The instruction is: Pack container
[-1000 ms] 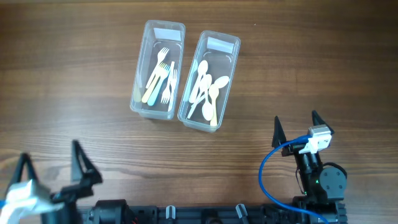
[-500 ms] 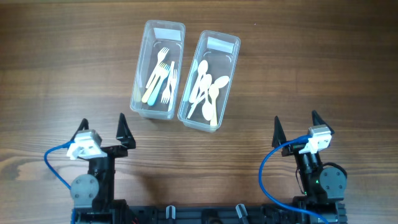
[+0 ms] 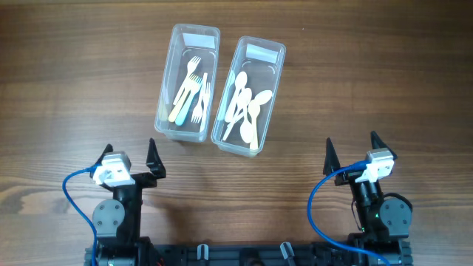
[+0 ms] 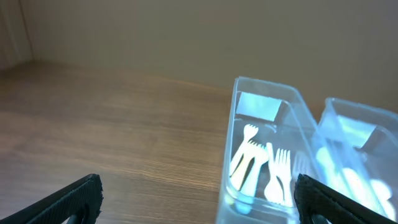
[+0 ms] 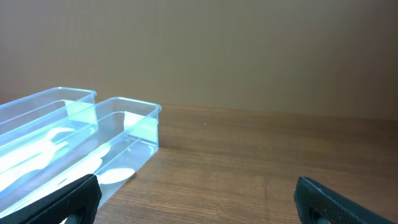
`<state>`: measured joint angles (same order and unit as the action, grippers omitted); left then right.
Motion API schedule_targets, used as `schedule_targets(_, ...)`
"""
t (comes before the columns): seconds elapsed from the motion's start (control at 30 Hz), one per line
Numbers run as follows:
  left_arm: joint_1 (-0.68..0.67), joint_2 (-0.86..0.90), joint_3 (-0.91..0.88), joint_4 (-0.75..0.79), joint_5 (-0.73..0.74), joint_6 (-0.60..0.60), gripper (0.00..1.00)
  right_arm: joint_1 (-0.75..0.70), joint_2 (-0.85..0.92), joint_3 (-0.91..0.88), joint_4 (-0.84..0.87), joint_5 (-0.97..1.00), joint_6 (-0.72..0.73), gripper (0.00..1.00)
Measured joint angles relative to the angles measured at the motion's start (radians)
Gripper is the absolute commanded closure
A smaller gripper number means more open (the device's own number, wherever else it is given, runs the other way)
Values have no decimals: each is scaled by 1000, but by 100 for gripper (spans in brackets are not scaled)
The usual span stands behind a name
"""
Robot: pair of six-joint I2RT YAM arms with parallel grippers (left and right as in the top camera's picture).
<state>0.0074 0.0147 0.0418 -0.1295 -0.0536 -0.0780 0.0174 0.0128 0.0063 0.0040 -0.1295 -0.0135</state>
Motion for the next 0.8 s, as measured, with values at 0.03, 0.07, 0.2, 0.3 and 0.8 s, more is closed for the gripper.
schedule_targets(0.03,0,0,0,0,0,35,0,0,0,0,0,0,0,0)
schedule_targets(0.07,0,0,0,0,0,52,0,0,0,0,0,0,0,0)
schedule_targets(0.2,0,0,0,0,0,93,0,0,0,0,0,0,0,0)
schedule_targets(0.3,0,0,0,0,0,100,0,0,0,0,0,0,0,0)
schedule_targets(0.8,0,0,0,0,0,101,0,0,0,0,0,0,0,0)
